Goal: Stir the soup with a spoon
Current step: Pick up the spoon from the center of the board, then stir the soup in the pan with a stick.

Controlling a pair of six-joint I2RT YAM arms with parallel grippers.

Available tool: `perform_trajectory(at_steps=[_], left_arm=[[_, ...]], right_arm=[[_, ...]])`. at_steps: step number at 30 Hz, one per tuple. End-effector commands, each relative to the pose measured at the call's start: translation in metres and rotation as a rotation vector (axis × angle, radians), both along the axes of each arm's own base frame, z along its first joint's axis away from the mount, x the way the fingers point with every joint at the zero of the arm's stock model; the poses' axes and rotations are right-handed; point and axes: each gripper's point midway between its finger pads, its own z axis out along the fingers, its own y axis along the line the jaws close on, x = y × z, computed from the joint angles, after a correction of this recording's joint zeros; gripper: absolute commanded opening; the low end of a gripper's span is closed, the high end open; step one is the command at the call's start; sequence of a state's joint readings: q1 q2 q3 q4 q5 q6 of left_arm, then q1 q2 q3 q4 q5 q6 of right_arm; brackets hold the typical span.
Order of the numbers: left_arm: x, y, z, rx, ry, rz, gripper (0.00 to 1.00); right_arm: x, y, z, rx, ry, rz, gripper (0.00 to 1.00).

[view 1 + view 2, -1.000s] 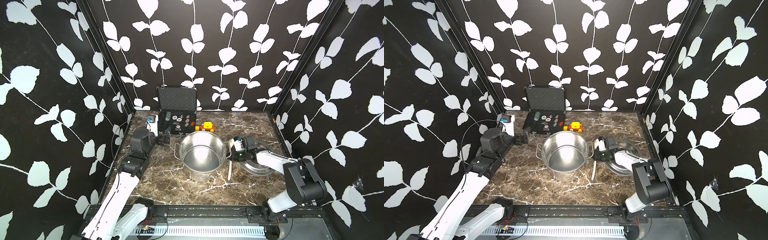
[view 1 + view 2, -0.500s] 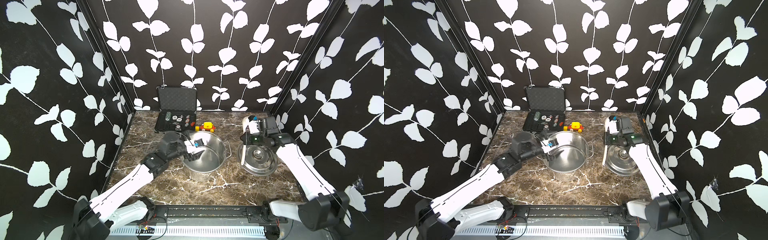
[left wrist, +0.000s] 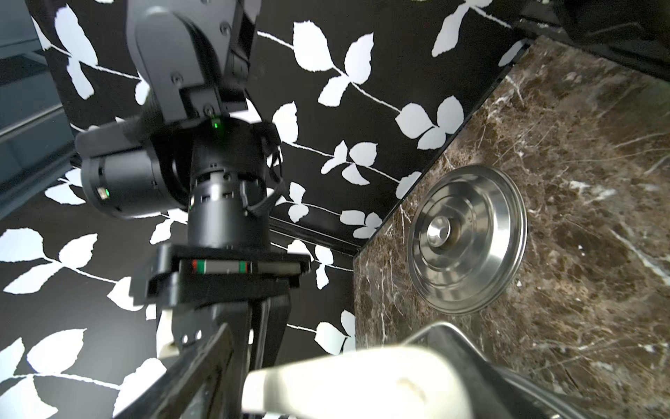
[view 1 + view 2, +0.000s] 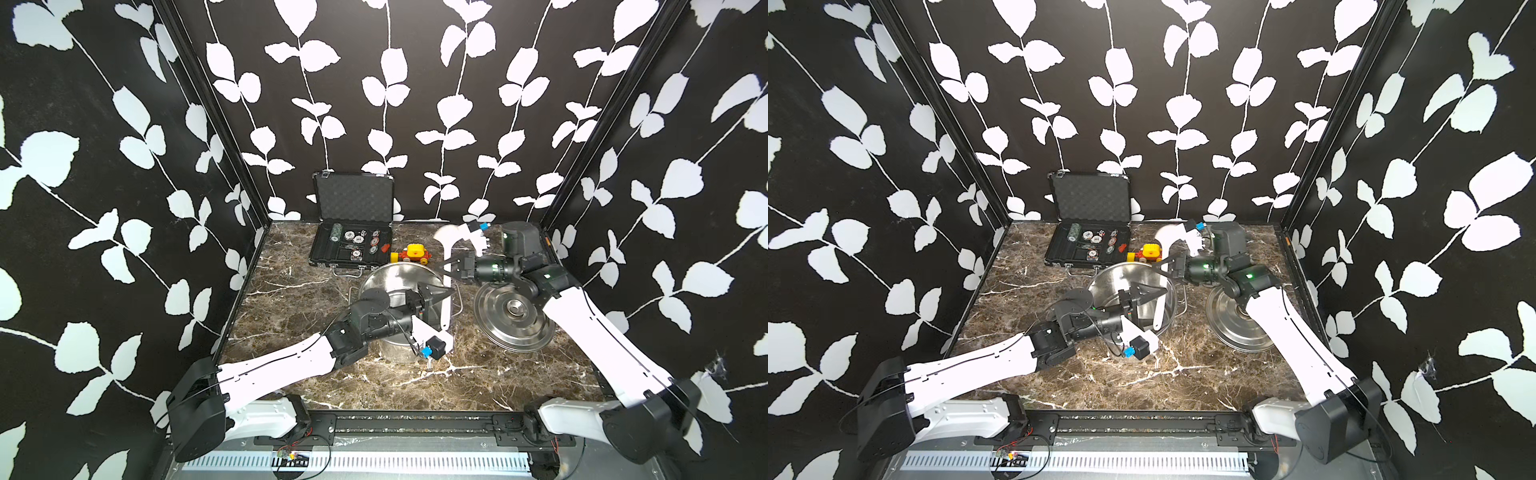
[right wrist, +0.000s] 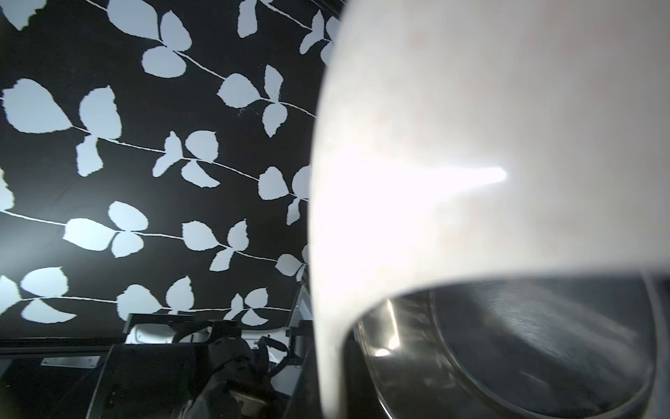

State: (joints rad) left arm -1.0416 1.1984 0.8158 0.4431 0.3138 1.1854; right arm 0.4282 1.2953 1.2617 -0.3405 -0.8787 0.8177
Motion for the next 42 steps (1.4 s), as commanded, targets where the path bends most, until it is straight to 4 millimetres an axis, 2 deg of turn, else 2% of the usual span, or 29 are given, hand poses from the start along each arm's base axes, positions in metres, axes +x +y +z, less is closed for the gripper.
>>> perform_trajectory(at_steps=[1,5,11,14,17,20,21,25,28,31,34,37,40,42], left_arm=[[-0.013,0.007,0.018,-0.053,-0.070,-0.027,0.81],[-0.014,0.014,0.024,-0.056,-0.093,-0.005,0.73],[-0.011,0.016,0.018,-0.029,-0.071,0.014,0.44],[-0.009,0.017,0.017,-0.027,-0.078,0.029,0.33],[-0.011,0.019,0.026,-0.060,-0.075,0.025,0.20],[-0.013,0.021,0.037,-0.104,-0.063,0.021,0.00],[-0.013,0.022,0.039,-0.118,-0.062,0.023,0.00],[-0.010,0.027,0.050,-0.175,-0.017,0.047,0.00],[-0.002,0.033,0.066,-0.253,0.064,0.093,0.00],[0.002,0.042,0.086,-0.319,0.127,0.127,0.00],[0.005,0.052,0.105,-0.363,0.187,0.160,0.00],[0.017,0.064,0.119,-0.410,0.320,0.224,0.00],[0.034,0.075,0.118,-0.416,0.517,0.254,0.00],[0.046,0.082,0.113,-0.418,0.667,0.272,0.00]], right_arm=[[-0.005,0.017,0.017,0.085,0.018,0.064,0.00],[-0.009,0.026,0.013,0.092,0.052,0.089,0.00],[-0.012,0.035,0.013,0.124,0.063,0.101,0.00],[-0.017,0.037,0.015,0.127,0.062,0.113,0.00],[-0.018,0.036,0.014,0.120,0.068,0.111,0.00],[-0.019,0.035,0.013,0.117,0.070,0.100,0.00],[-0.019,0.035,0.013,0.116,0.066,0.099,0.02],[-0.023,0.035,0.014,0.108,0.027,0.087,0.25],[-0.027,0.031,0.011,0.078,-0.039,0.069,0.54],[-0.023,0.012,-0.003,-0.020,-0.129,-0.043,0.73],[-0.015,-0.019,-0.011,-0.108,-0.236,-0.222,0.86],[-0.010,-0.049,-0.023,-0.220,-0.333,-0.356,0.89],[-0.008,-0.083,-0.036,-0.391,-0.402,-0.454,0.90],[-0.003,-0.107,-0.037,-0.507,-0.437,-0.533,0.90]])
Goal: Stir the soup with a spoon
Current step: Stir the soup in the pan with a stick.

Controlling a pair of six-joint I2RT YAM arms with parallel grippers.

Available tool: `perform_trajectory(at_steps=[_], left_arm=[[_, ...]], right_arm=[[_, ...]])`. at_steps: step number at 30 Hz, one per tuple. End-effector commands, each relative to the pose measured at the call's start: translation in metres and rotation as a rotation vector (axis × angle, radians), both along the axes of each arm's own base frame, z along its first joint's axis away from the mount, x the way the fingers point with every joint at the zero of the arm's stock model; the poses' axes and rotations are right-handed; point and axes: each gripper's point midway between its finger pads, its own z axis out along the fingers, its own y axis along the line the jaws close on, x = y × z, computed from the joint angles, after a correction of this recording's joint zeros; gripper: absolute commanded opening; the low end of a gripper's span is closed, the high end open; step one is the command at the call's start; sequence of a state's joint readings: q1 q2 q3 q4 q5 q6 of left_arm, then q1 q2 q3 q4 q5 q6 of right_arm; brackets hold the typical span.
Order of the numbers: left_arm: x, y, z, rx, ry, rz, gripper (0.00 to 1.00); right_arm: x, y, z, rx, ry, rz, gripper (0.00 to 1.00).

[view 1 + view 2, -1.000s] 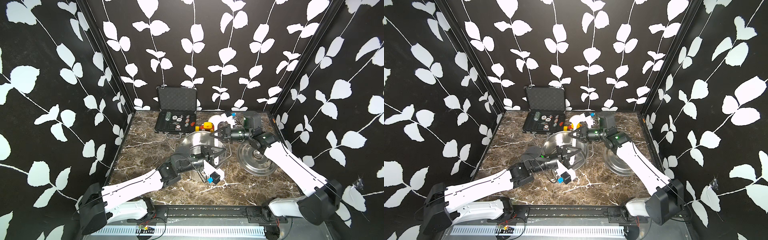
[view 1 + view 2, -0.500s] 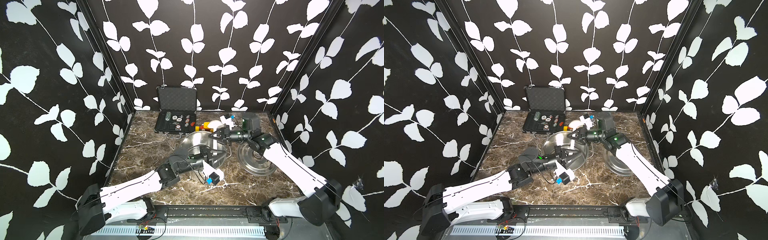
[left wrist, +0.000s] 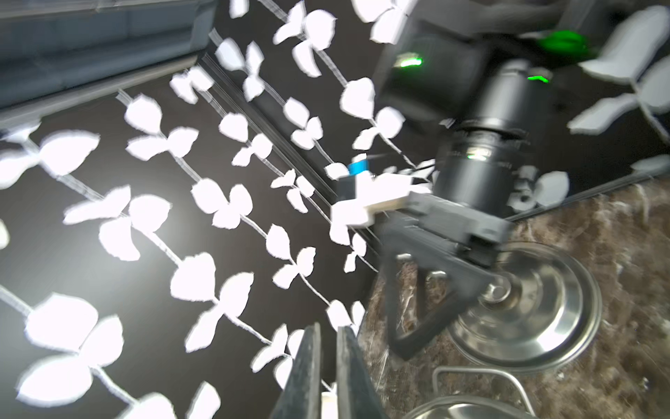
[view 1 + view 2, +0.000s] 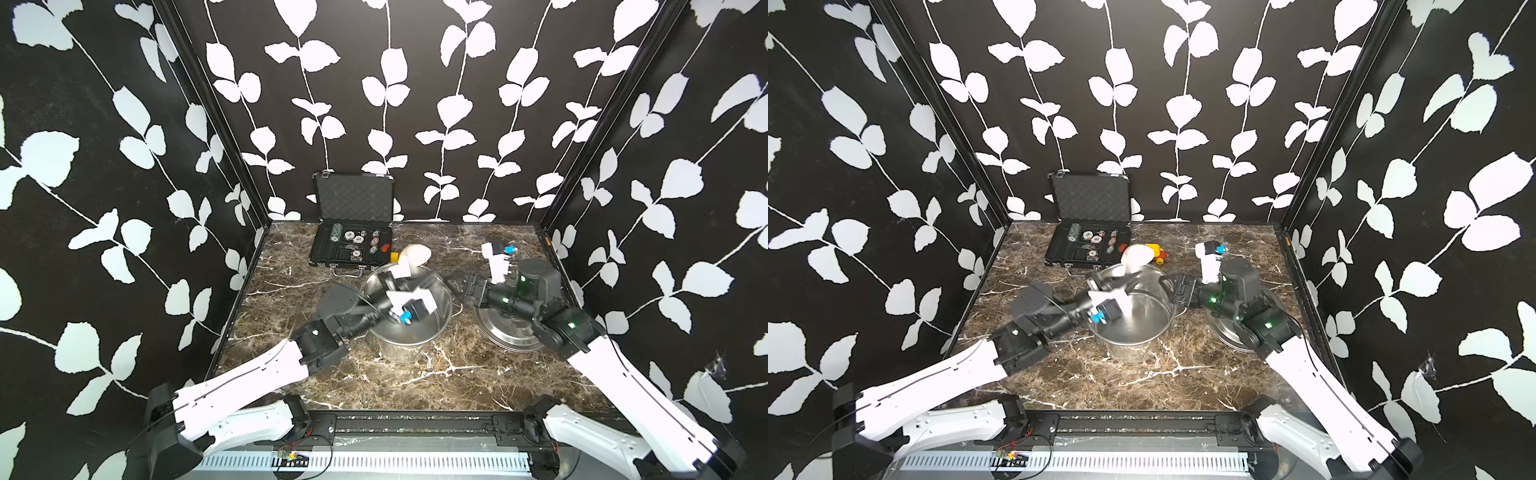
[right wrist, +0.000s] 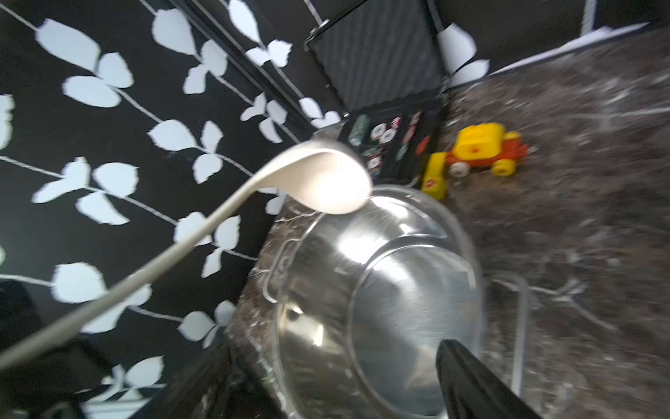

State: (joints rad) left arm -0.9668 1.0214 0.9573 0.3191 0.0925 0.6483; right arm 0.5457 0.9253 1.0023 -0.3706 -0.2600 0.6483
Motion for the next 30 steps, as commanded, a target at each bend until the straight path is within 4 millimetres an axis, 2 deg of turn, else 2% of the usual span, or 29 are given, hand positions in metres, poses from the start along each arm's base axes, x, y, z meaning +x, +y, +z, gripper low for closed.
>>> perform_trajectory(at_steps=[1,4,8,10,13,15,21,25,30], left_arm=[[0.014,0.017,0.001,-0.077,0.299,0.002,0.00],[0.016,0.018,-0.015,-0.031,0.426,-0.001,0.00],[-0.001,0.016,-0.029,-0.004,0.583,-0.109,0.00],[-0.003,0.014,-0.042,0.005,0.646,-0.135,0.00],[0.003,0.009,-0.068,0.026,0.710,-0.119,0.00],[0.008,0.006,-0.079,0.016,0.721,-0.114,0.00],[0.020,-0.002,-0.113,0.069,0.792,-0.069,0.00],[0.032,0.009,-0.137,0.099,0.827,0.024,0.00],[0.052,0.027,-0.152,0.100,0.849,0.134,0.00]], right_arm=[[0.016,-0.054,-0.014,-0.282,-0.085,-0.212,0.90],[0.022,-0.078,-0.014,-0.409,-0.096,-0.292,0.90],[0.031,-0.091,-0.014,-0.483,-0.122,-0.332,0.90],[0.036,-0.092,-0.017,-0.484,-0.121,-0.336,0.91],[0.046,-0.089,-0.021,-0.471,-0.117,-0.324,0.91],[0.050,-0.086,-0.025,-0.468,-0.113,-0.312,0.92],[0.058,-0.082,-0.033,-0.489,-0.106,-0.280,0.99],[0.060,-0.086,-0.040,-0.514,-0.102,-0.281,0.99],[0.064,-0.084,-0.049,-0.532,-0.098,-0.266,0.99]])
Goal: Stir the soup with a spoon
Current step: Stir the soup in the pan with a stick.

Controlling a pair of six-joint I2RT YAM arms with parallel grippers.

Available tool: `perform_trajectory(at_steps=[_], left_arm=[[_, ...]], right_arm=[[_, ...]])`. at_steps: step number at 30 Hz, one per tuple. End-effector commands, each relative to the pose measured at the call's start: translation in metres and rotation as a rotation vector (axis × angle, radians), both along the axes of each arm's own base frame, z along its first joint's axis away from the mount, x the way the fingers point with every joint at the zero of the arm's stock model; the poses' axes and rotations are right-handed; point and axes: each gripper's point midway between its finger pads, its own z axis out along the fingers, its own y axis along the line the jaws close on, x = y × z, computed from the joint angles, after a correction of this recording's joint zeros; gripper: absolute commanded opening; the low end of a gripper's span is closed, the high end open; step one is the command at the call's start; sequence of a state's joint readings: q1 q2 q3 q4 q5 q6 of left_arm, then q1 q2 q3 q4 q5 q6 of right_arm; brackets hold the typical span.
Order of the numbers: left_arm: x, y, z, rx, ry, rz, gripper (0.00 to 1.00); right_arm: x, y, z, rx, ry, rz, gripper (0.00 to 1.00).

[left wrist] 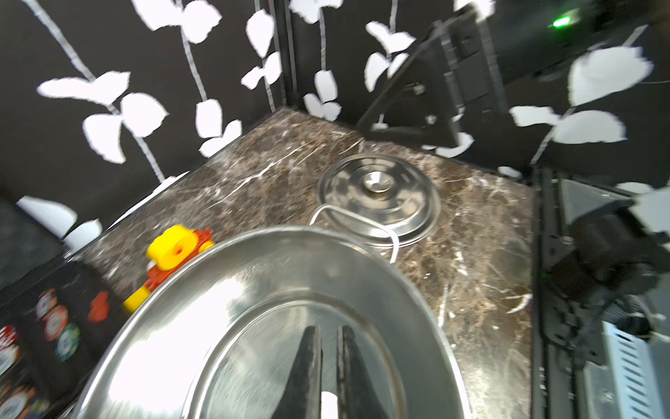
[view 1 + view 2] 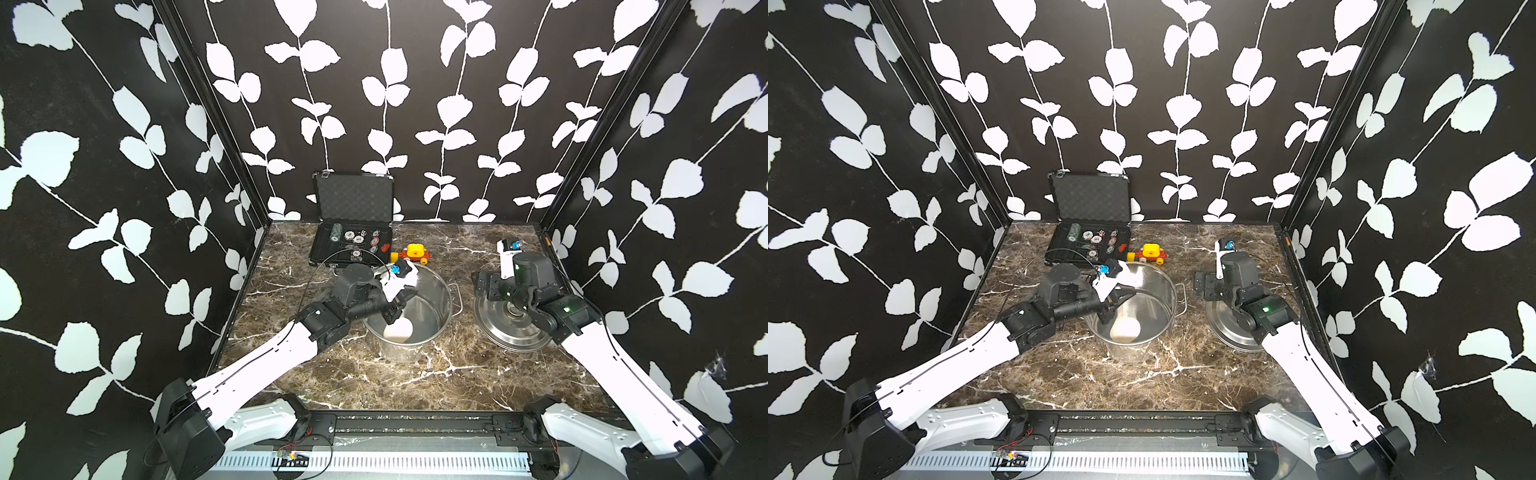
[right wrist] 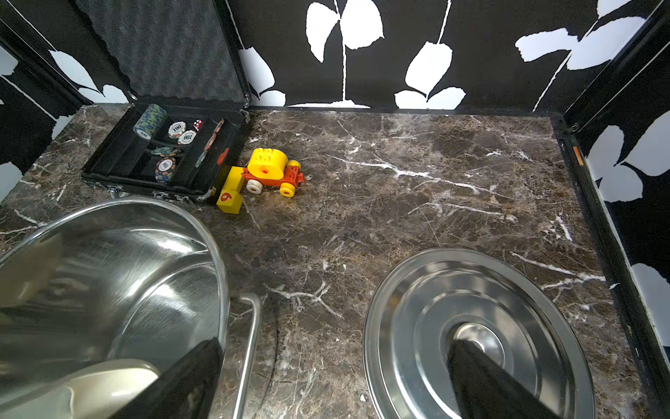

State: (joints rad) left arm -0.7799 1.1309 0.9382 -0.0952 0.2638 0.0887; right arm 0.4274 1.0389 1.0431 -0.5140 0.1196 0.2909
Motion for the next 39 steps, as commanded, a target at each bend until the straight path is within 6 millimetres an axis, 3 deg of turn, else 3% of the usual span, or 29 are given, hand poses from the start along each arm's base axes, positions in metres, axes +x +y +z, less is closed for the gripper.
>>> perform_trajectory(at_steps=[1,5,8,15,22,30,34,39], left_arm=[[0.013,0.017,-0.007,0.028,0.005,0.089,0.00],[0.030,0.033,-0.015,0.049,0.026,0.171,0.00],[0.053,0.052,-0.014,0.039,0.021,0.274,0.00],[0.102,0.046,0.000,0.052,-0.063,0.387,0.00],[0.130,0.003,0.007,0.027,-0.073,0.281,0.00],[0.135,-0.061,0.007,0.013,-0.043,0.109,0.00],[0.113,-0.101,0.006,0.042,-0.059,-0.002,0.00],[0.081,-0.130,0.000,0.052,-0.061,-0.115,0.00]], right_arm=[[0.007,0.003,-0.001,-0.014,-0.025,0.017,0.99],[0.009,0.002,-0.004,-0.040,-0.025,0.025,0.99],[0.010,0.001,-0.008,-0.063,-0.017,0.028,0.99],[0.013,-0.003,-0.014,-0.097,-0.001,0.011,0.99],[0.014,-0.004,-0.014,-0.107,0.005,0.006,0.99],[0.010,-0.005,-0.011,-0.081,0.007,-0.007,0.99],[0.007,-0.009,-0.009,-0.073,0.002,-0.025,0.99],[0.002,-0.019,-0.004,-0.071,-0.024,-0.071,0.99]])
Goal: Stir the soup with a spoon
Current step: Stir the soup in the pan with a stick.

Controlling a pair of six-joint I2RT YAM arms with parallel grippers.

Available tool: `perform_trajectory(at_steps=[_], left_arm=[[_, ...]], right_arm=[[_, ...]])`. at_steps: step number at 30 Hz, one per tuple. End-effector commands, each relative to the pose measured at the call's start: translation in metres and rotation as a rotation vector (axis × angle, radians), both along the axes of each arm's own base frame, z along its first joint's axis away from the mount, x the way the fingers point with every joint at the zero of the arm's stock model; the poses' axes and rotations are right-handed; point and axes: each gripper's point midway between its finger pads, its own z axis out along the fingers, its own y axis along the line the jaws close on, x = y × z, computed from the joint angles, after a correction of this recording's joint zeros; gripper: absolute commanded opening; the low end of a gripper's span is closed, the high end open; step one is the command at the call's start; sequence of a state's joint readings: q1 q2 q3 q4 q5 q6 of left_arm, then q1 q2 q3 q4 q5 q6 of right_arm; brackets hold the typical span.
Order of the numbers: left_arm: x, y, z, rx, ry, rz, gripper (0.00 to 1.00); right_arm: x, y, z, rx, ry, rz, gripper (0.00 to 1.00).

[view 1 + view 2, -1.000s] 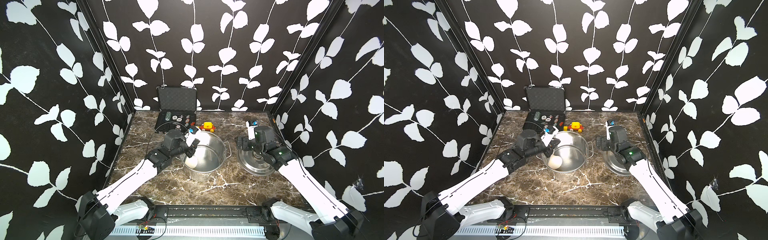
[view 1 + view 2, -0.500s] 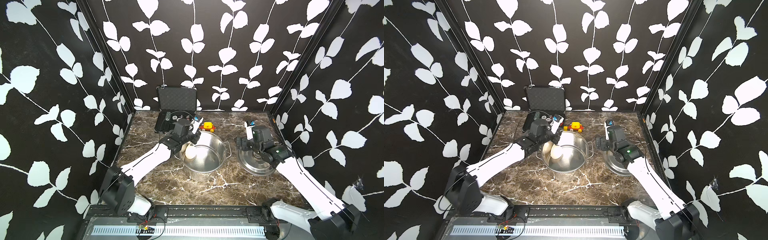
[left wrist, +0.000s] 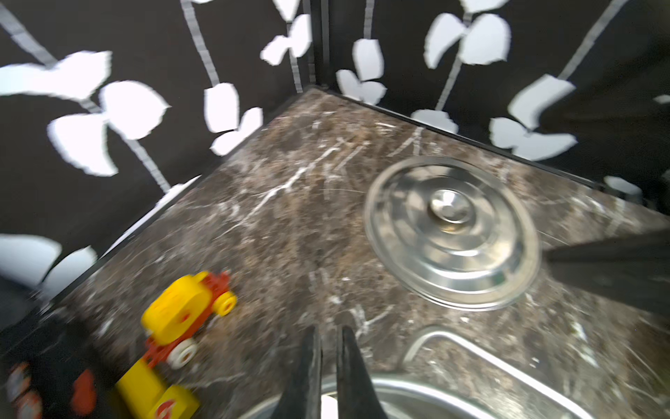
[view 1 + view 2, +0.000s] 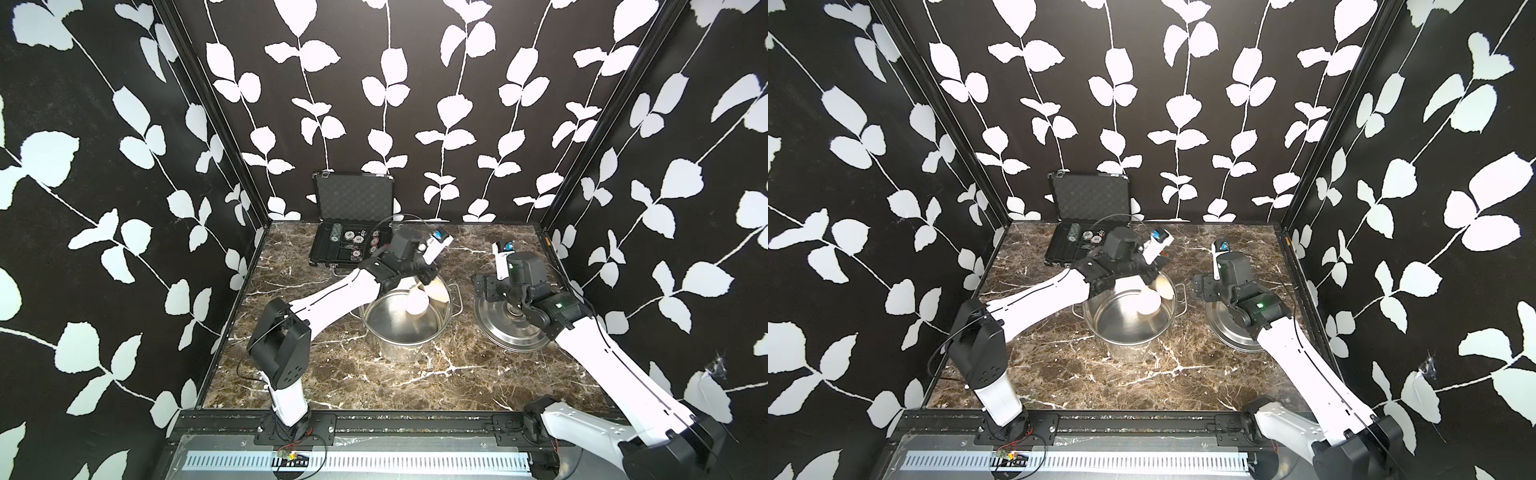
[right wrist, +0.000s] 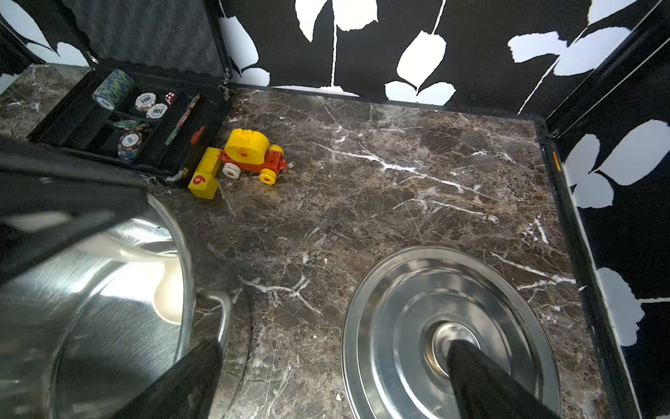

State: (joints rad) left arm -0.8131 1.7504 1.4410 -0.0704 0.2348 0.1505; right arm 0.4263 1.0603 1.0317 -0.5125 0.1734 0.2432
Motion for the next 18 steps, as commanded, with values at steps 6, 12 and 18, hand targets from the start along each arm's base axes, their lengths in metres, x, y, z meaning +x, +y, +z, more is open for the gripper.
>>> perform_trajectory(at_steps=[6,12,18], left_arm=[[-0.058,-0.021,0.020,-0.035,-0.027,-0.186,0.00],[-0.120,-0.008,0.012,-0.021,-0.022,-0.344,0.00],[-0.149,0.019,0.007,-0.007,0.010,-0.355,0.00]], right_arm=[[-0.005,-0.016,0.011,0.017,-0.059,-0.080,0.99],[-0.004,-0.017,0.007,0.024,-0.065,-0.092,0.99],[0.001,-0.012,0.002,0.035,-0.055,-0.083,0.99]])
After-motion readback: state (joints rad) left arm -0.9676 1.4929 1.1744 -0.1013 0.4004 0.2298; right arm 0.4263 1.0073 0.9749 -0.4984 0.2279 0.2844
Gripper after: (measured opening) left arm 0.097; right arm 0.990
